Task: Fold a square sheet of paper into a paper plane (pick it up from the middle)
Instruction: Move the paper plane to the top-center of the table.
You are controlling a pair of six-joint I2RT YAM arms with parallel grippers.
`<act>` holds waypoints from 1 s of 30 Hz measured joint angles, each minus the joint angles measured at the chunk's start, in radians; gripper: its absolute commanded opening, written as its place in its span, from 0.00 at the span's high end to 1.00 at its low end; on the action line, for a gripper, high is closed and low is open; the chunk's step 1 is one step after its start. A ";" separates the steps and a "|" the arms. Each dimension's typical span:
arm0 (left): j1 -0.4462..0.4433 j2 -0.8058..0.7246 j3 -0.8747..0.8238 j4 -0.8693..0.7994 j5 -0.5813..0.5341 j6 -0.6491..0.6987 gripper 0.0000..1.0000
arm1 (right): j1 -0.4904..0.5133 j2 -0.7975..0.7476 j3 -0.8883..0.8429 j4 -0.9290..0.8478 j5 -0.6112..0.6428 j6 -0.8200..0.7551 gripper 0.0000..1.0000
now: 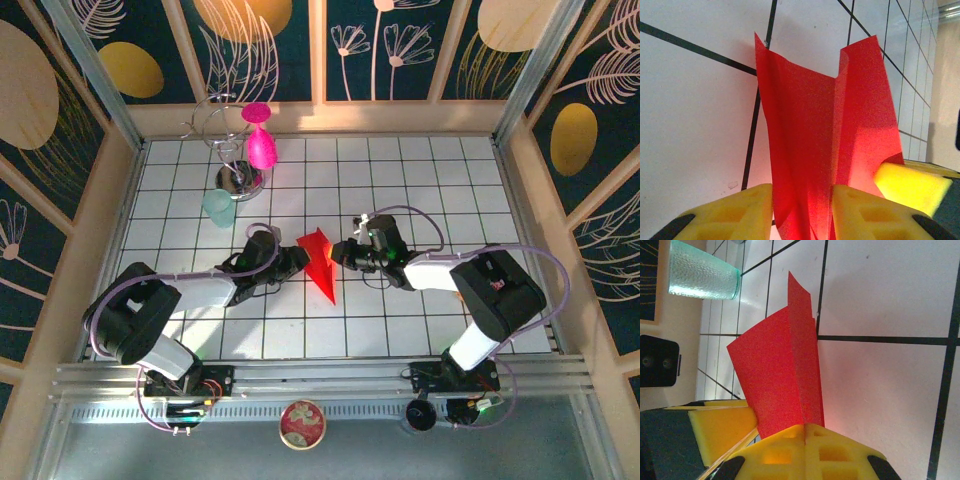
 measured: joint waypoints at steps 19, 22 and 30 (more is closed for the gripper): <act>-0.005 0.003 -0.076 0.096 0.008 -0.040 0.68 | -0.012 0.038 -0.003 0.005 -0.003 0.023 0.99; -0.005 0.037 -0.061 0.102 0.024 -0.040 0.68 | -0.012 0.039 -0.003 0.006 -0.008 0.023 0.99; -0.005 0.093 -0.006 0.103 0.038 -0.027 0.90 | -0.012 0.039 -0.003 0.006 -0.011 0.023 0.99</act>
